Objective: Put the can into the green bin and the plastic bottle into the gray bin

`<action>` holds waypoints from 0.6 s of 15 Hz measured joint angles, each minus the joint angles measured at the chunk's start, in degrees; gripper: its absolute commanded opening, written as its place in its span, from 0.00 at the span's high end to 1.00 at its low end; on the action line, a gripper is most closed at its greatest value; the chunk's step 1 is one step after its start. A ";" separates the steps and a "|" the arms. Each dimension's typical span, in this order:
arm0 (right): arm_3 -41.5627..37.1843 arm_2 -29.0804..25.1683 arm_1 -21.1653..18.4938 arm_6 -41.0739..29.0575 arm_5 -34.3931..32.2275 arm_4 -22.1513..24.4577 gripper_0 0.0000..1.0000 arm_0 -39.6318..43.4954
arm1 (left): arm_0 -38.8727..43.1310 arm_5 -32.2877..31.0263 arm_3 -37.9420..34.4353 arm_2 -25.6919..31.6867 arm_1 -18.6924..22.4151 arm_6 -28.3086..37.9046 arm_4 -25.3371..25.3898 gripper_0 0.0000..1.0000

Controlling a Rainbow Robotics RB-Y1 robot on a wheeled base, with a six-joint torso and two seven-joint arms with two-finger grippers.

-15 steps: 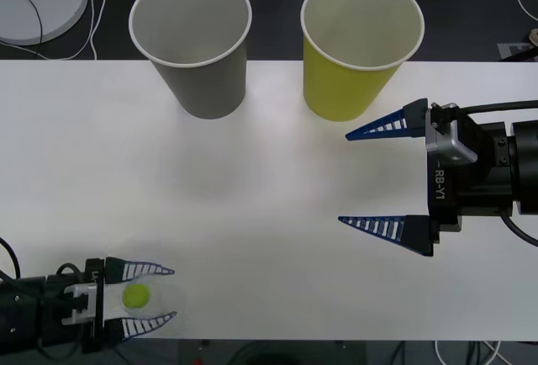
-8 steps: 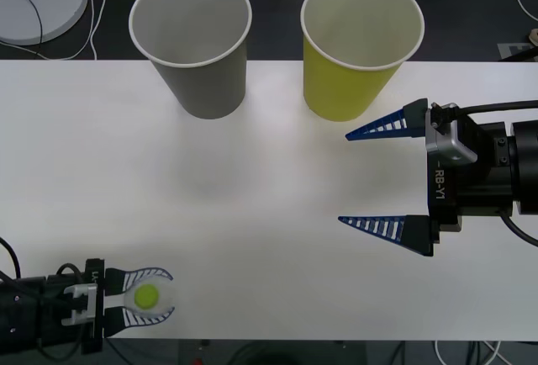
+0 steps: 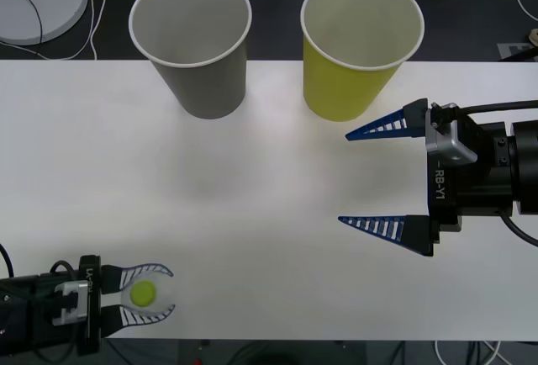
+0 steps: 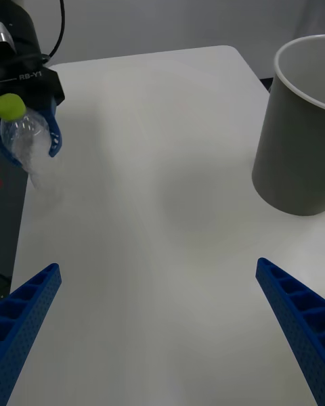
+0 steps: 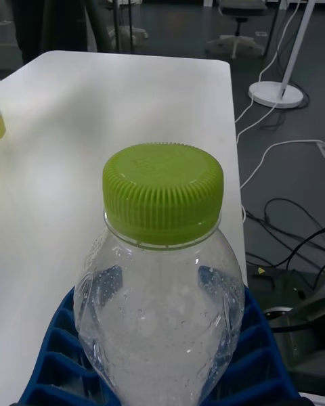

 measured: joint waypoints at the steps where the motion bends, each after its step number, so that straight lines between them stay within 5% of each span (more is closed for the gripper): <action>1: 0.00 0.00 0.00 0.00 0.00 0.00 0.00 0.00 | 0.44 0.16 -0.90 0.38 0.39 0.59 0.30 1.00; 9: 0.00 0.00 0.00 0.00 0.00 0.00 0.00 0.00 | 4.55 5.46 -7.15 3.69 3.05 5.25 4.74 1.00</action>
